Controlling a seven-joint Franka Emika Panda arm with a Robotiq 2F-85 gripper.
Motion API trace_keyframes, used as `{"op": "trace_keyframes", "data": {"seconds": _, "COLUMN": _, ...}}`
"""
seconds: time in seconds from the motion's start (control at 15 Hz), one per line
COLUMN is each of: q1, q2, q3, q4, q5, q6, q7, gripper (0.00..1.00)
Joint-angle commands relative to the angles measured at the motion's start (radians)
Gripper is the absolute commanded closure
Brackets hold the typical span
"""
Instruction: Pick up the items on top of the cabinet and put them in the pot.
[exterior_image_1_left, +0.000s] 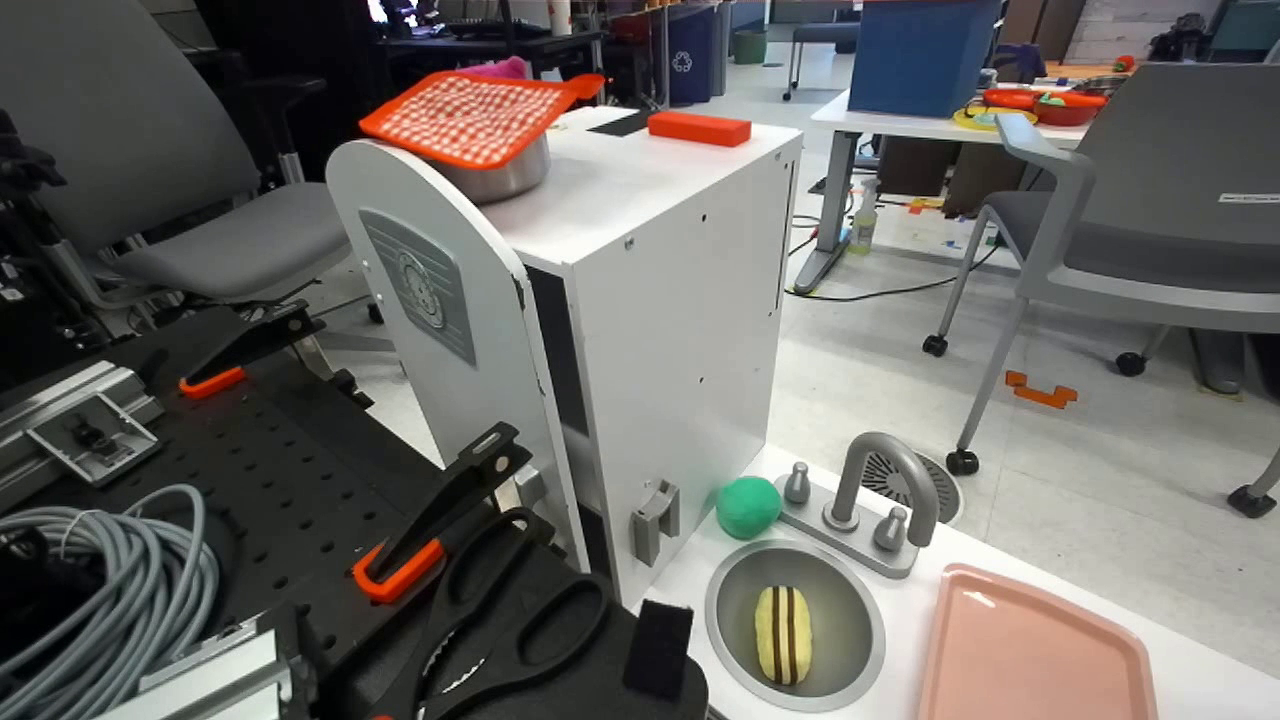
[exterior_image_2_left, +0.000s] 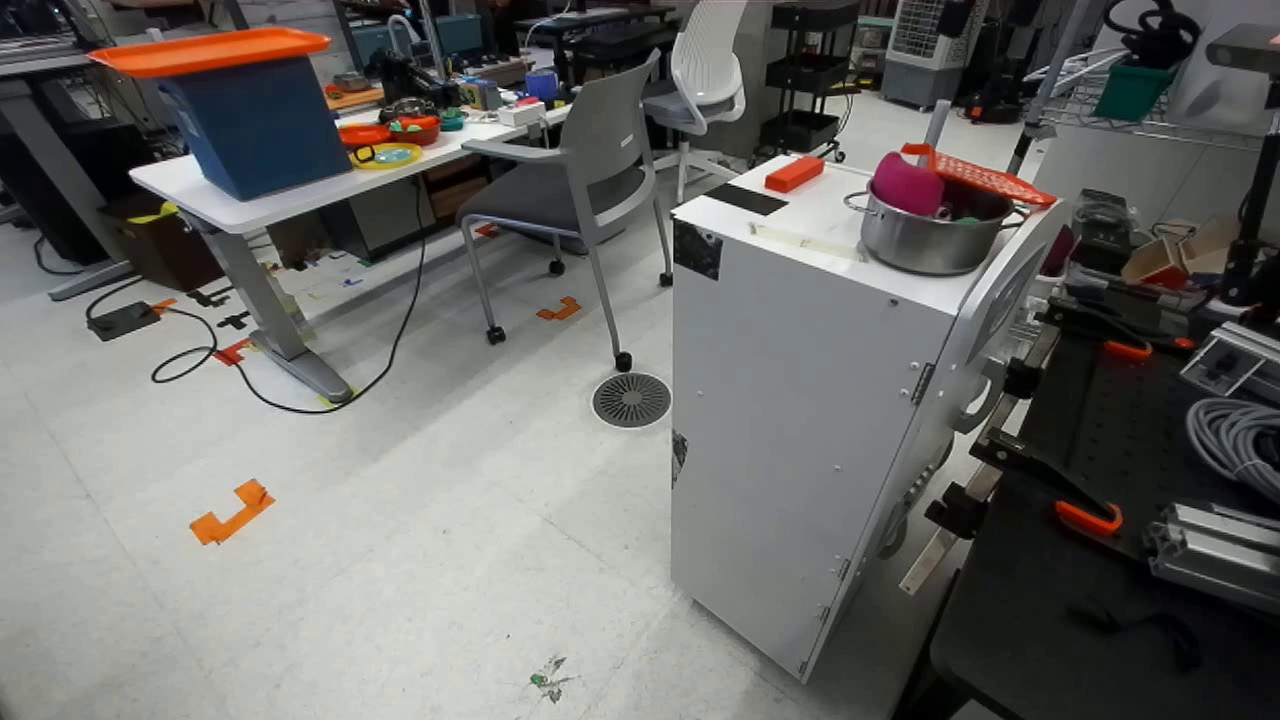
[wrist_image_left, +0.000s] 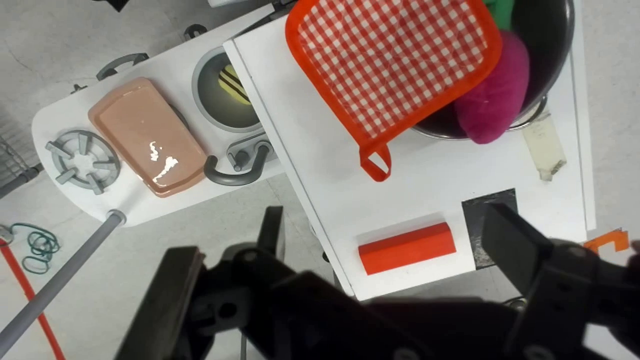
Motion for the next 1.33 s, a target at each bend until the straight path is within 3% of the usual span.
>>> {"op": "trace_keyframes", "data": {"seconds": 0.0, "q1": -0.009, "q2": -0.03, "q3": 0.001, "q4": -0.021, "q5": 0.012, "q6": -0.008, "q7": -0.026, "gripper": 0.0}}
{"op": "trace_keyframes", "data": {"seconds": 0.67, "q1": -0.025, "q2": 0.013, "q3": -0.004, "q4": 0.027, "q5": 0.008, "q6": 0.021, "q7": 0.018, "gripper": 0.0}}
{"op": "trace_keyframes", "data": {"seconds": 1.27, "q1": -0.05, "q2": 0.245, "q3": -0.027, "q4": 0.254, "q5": -0.093, "q6": -0.007, "q7": 0.233, "gripper": 0.0}}
